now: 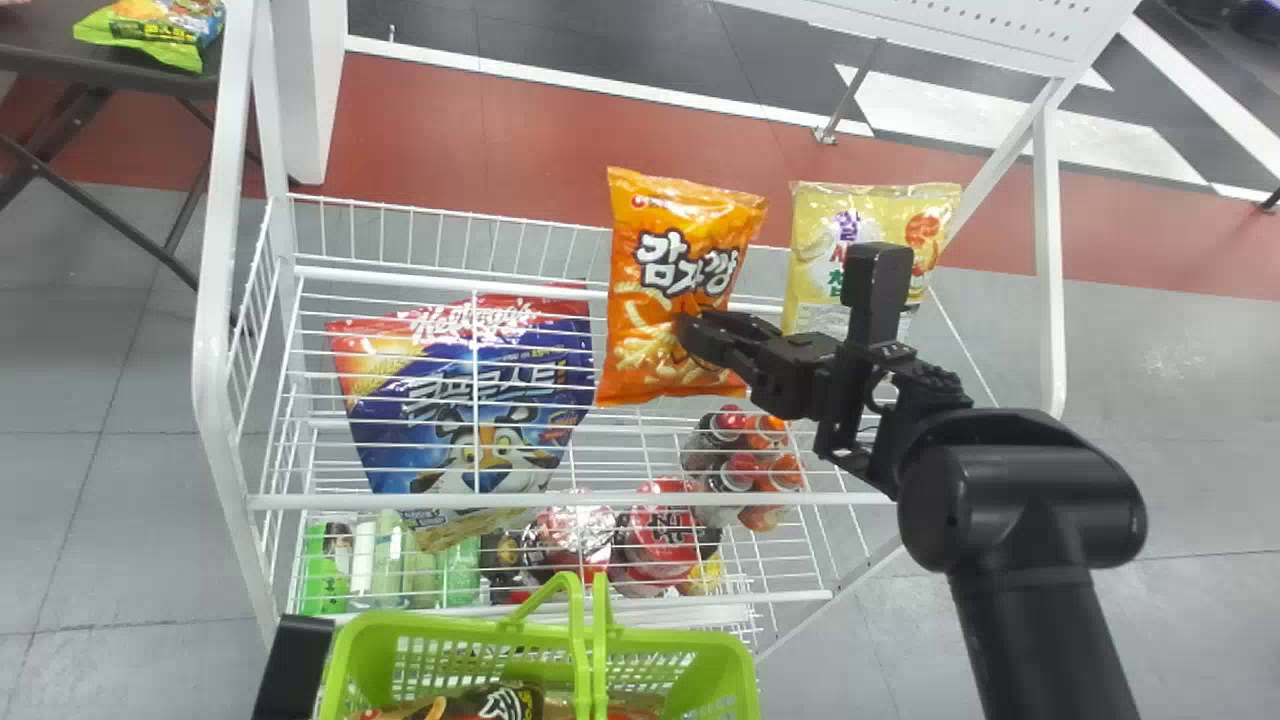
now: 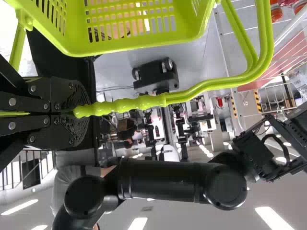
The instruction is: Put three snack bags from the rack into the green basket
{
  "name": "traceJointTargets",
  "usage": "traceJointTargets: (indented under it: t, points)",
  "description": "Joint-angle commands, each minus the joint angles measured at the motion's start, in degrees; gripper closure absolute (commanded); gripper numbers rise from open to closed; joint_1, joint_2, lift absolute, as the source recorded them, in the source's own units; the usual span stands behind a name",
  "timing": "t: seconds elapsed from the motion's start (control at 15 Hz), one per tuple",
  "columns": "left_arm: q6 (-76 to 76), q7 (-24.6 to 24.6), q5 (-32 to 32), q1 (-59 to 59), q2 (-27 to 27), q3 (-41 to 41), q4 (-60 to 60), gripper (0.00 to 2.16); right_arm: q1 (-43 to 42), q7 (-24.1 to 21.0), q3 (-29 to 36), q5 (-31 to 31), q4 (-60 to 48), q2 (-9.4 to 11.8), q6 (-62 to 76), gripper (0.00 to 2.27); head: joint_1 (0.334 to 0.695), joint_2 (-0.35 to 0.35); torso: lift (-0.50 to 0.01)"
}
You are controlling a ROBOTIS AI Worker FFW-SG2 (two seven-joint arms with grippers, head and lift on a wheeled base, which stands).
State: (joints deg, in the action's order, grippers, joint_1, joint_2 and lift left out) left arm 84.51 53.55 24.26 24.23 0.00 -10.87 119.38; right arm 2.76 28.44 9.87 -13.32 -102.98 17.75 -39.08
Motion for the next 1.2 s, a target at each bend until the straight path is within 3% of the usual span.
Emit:
traceJointTargets:
  t: [0.0,0.33,0.8,0.93,1.13]
  points:
    - [0.0,0.15,0.09,0.29,-0.15,0.41,0.24,1.46,2.69,0.12,1.56,-1.8,-3.45,0.71,-0.43,2.02,0.695,-0.35,0.0]
    - [-0.17,-0.2,0.09,0.2,-0.15,0.06,0.24,1.46,9.02,3.11,7.01,-6.81,-14.44,0.79,-6.58,2.02,0.695,-0.35,0.0]
    - [-0.35,-0.2,0.0,0.2,-0.15,0.32,0.42,1.46,17.89,9.26,20.89,-17.97,-36.94,0.71,-39.46,2.02,0.695,-0.35,0.0]
    - [-0.35,-0.2,0.0,0.2,-0.15,0.41,0.42,1.46,18.33,12.25,24.23,-18.24,-40.9,0.62,-51.0,2.02,0.695,-0.35,0.0]
    - [-0.7,-0.2,0.0,-0.06,-0.15,0.41,0.24,1.46,21.5,15.59,26.61,-14.28,-45.38,1.06,-51.0,2.02,0.695,-0.35,0.0]
